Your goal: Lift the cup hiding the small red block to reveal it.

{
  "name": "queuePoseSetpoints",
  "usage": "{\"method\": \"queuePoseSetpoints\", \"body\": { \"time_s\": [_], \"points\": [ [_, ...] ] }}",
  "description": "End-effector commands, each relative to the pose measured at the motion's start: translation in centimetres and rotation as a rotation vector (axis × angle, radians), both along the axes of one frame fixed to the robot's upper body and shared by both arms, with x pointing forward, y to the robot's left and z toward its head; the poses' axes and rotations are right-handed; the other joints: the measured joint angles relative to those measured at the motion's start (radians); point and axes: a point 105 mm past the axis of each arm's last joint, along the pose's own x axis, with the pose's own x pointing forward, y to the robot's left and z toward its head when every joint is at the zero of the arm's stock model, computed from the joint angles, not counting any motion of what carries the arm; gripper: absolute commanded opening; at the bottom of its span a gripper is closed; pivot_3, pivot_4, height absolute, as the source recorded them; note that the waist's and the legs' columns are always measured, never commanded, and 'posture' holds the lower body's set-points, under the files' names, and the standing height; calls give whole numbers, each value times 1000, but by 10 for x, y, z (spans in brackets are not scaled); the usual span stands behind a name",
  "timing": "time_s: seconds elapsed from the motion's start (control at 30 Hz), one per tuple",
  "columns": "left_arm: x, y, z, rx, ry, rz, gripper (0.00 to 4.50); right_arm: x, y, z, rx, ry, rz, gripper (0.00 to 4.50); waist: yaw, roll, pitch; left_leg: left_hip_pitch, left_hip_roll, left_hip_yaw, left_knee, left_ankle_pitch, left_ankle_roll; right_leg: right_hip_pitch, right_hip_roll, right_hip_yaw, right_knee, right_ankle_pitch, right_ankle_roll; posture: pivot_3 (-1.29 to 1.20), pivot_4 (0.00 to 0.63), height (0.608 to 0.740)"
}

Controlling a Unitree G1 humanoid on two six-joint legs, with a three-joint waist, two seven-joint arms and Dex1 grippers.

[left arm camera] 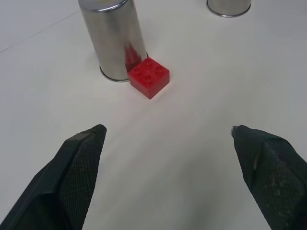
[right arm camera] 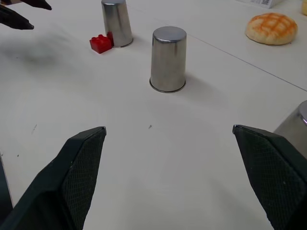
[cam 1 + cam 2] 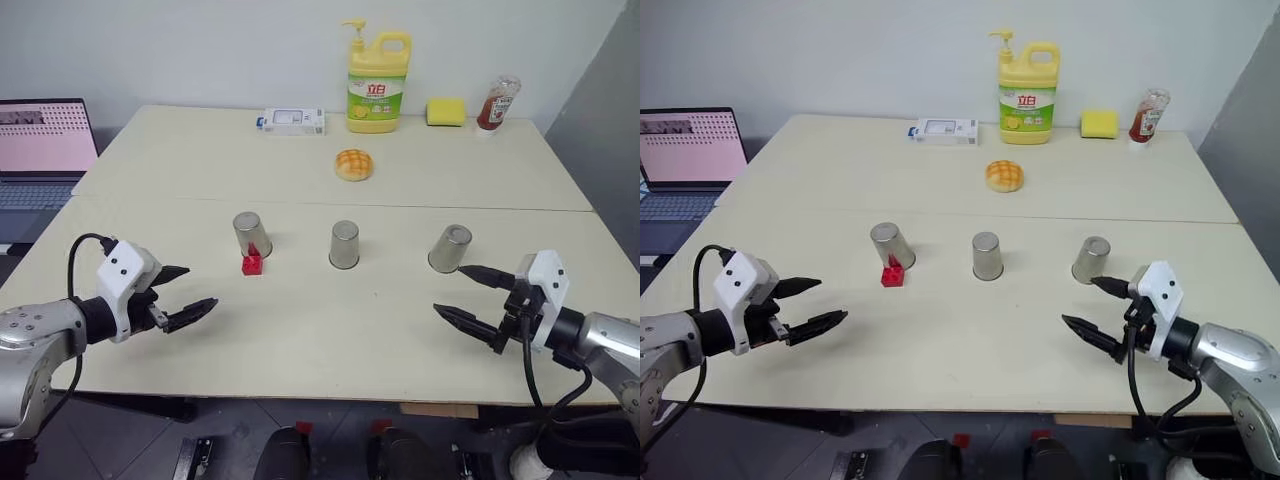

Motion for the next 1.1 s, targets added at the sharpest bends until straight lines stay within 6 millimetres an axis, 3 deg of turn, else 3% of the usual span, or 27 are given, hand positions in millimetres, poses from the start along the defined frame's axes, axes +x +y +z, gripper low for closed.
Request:
{"method": "queuePoseSetpoints", "body": {
  "time_s": [0.03,0.53,1.1],
  "points": [
    [-2,-1,14,2,-45,-10,4455,1,2,9,-10,-42,22,4500,0,0,0,0,0,0,0,0,0,0,0,0,0,0,0,0,150,740],
    [-3,-3,15,19,-46,-5,4455,2,2,11,-11,-46,26,4500,0,0,0,0,0,0,0,0,0,0,0,0,0,0,0,0,150,740],
    [10,-12,25,-25,-82,-89,4455,0,-3,18,22,-56,-65,4500,1,0,0,0,0,0,0,0,0,0,0,0,0,0,0,0,150,740]
  ]
}}
